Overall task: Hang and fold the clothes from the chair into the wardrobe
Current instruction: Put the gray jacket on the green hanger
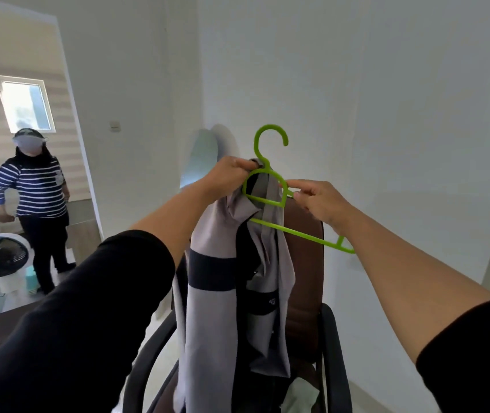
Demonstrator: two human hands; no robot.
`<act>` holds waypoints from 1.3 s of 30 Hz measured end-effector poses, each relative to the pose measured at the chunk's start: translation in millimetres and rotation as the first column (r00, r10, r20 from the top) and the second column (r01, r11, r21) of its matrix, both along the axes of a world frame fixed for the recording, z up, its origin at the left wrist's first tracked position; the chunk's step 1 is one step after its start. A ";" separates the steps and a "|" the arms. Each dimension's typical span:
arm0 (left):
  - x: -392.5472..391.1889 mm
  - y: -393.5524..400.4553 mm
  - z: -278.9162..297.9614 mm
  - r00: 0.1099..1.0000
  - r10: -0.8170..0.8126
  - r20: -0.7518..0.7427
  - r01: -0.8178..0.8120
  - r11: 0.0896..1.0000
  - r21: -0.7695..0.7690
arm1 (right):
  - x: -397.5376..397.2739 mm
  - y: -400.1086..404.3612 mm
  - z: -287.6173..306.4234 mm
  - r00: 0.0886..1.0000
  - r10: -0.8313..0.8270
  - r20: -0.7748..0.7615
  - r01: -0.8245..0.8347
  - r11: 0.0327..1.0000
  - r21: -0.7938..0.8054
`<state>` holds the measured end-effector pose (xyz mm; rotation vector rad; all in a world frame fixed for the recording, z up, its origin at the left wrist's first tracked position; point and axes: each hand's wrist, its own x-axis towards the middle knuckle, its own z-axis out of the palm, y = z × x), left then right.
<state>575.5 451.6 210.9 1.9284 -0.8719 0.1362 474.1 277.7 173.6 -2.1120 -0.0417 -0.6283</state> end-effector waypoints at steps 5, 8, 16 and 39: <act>-1.3 -13.9 15.3 0.972 0.161 0.170 -0.174 0.982 0.067 | 14.5 10.8 -8.0 0.999 0.016 0.048 -0.027 0.974 0.227; -11.3 -27.3 18.5 0.840 0.322 0.436 -0.444 0.871 0.212 | 18.1 17.6 -13.5 0.996 0.075 0.038 -0.083 0.940 0.331; -13.5 -36.7 13.5 0.830 0.293 0.475 -0.444 0.862 0.244 | 25.7 29.5 -30.6 0.960 0.278 0.038 -0.259 0.825 0.501; -19.3 -16.2 6.2 0.781 0.039 0.623 -0.320 0.882 0.345 | 35.9 21.4 -38.7 0.927 -0.367 -0.078 0.089 0.418 -0.904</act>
